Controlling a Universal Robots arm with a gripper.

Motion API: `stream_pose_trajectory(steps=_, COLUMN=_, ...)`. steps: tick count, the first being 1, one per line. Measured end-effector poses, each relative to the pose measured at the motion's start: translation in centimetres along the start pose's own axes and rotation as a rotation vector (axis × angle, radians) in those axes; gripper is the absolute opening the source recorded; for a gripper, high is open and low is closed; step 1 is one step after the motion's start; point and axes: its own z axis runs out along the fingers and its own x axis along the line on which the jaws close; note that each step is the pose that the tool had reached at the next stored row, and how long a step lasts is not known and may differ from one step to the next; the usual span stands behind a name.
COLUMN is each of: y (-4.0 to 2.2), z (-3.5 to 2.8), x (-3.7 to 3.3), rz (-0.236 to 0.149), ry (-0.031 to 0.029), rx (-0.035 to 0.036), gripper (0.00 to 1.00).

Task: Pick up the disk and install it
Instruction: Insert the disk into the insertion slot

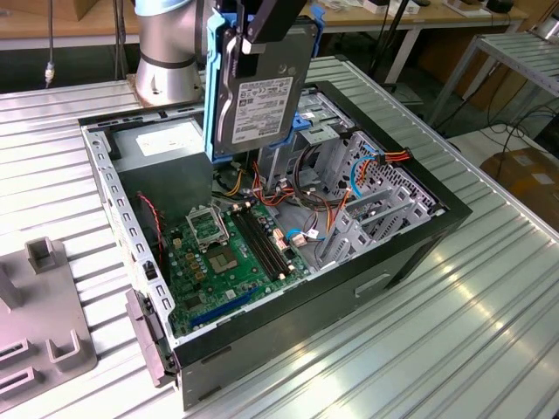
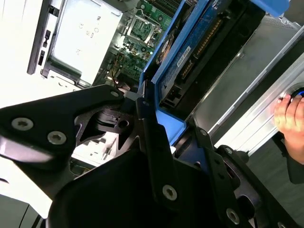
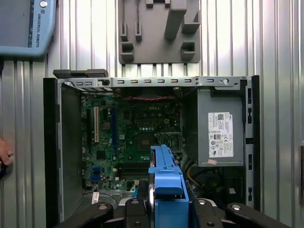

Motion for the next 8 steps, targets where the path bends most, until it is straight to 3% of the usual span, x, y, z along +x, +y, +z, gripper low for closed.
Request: stream_pose_trajectory(steps=8, y=-0.01, z=0.00, x=0.51, rz=0.000, ry=0.0001, rx=-0.0001, gripper=0.37)
